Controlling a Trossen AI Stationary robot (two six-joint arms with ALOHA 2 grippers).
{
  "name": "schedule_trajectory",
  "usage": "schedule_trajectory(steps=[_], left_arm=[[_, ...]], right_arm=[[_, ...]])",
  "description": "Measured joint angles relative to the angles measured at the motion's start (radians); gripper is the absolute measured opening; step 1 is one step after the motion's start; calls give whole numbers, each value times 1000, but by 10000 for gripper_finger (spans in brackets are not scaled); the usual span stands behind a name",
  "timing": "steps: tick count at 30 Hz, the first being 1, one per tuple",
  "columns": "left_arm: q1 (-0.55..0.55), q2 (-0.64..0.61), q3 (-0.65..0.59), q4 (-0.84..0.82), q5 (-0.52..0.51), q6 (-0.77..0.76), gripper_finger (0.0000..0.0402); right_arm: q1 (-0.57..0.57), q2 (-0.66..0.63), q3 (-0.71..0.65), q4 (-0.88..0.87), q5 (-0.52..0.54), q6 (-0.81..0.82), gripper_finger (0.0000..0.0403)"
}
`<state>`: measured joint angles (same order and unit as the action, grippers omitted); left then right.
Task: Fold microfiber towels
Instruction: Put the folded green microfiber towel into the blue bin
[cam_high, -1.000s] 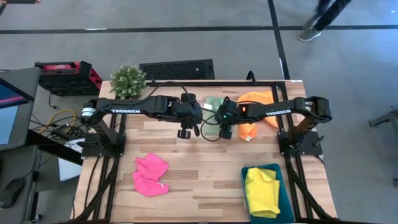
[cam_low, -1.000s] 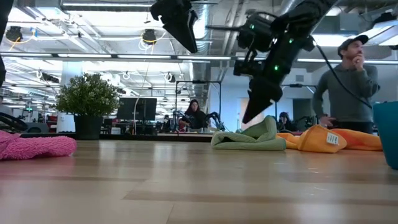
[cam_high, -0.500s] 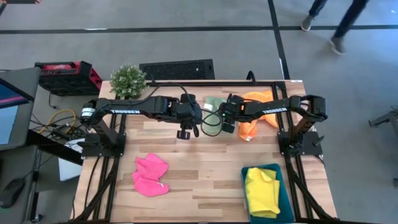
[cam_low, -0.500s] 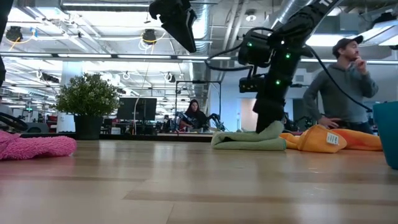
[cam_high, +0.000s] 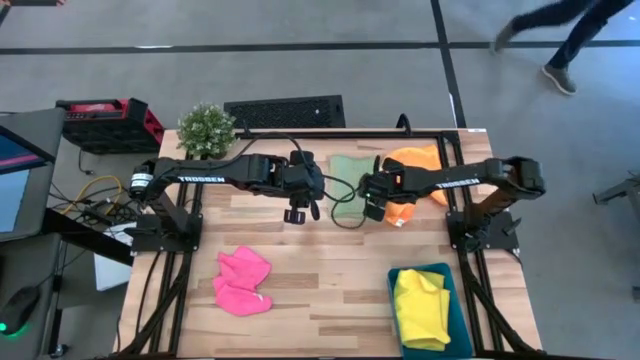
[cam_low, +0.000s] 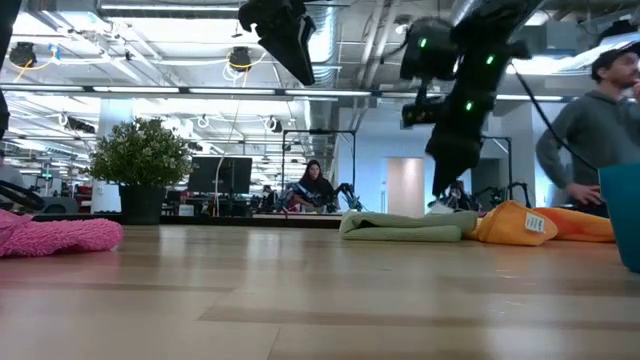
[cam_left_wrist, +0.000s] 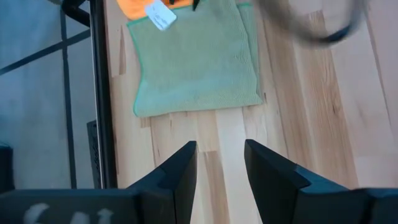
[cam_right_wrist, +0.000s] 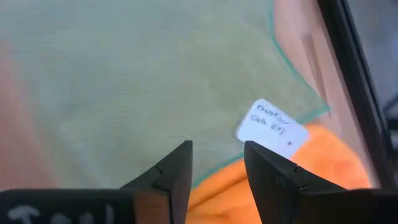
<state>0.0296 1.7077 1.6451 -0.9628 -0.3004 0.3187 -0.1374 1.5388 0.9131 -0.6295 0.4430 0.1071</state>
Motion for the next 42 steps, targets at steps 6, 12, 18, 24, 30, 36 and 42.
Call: schedule_trajectory(steps=[6, 12, 18, 24, 30, 36, 42], left_arm=[[0, 0, 0, -31, 0, -6, 128], [0, 0, 0, -35, 1, -6, 128], [0, 0, 0, -34, 4, -8, 128], [0, 1, 0, -34, 4, -8, 128], [0, 1, 0, -34, 4, -4, 128], [0, 1, 0, -34, 4, -2, 128], [0, 1, 0, -34, 3, -3, 128]], right_arm=[[111, -58, -3, 5, -132, -255, 169], [167, 38, -4, 35, -166, -415, 169], [154, 114, -5, 68, -162, -422, 169], [122, 131, -4, 101, -148, -430, 169], [99, 131, -4, 100, -211, -430, 169], [86, 135, -4, 115, -233, -430, 169], [83, 207, 1, 141, -225, -447, 168]])
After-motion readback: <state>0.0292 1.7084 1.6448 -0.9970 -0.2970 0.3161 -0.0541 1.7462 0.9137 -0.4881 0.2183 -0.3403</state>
